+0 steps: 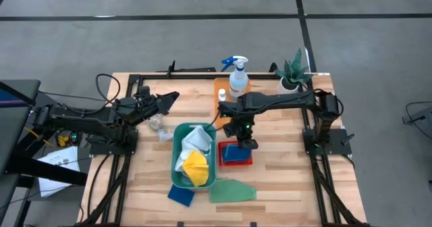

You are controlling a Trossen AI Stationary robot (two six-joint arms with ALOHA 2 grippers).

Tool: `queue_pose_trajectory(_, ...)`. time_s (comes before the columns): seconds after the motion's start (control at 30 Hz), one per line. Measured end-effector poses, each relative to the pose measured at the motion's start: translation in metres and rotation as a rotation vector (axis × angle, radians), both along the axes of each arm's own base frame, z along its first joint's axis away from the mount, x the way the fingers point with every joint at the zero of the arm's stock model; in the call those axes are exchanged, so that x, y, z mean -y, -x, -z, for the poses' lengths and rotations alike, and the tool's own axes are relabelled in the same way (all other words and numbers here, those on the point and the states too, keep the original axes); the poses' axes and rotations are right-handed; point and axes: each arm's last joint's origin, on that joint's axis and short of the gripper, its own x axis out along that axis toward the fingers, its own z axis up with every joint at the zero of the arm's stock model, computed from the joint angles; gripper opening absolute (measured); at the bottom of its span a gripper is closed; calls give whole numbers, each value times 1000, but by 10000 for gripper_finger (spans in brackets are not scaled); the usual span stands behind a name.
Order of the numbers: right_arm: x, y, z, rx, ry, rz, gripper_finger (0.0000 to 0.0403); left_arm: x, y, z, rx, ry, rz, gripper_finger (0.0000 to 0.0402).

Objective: Pick & Place Kitchen Items
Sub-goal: Put the blue sponge into the red bin

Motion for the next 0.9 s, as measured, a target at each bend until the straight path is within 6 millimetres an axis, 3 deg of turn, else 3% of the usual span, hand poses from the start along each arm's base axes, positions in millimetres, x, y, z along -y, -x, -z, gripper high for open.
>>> queue_pose_trajectory(0.13, -6, -5, 11, -48, 17, -23, 0, 0, 0, 0, 10, 10, 0, 143)
queue_pose_trajectory(0.47, -6, -10, 9, 4, 31, -25, 0, 0, 0, 0, 13, 17, 0, 143)
queue_pose_trajectory(0.63, -7, -14, 23, -43, 15, -27, 0, 0, 0, 0, 13, 18, 0, 143)
queue_pose_trajectory(0.9, -9, -16, 24, -31, 5, -29, 0, 0, 0, 0, 13, 18, 0, 143)
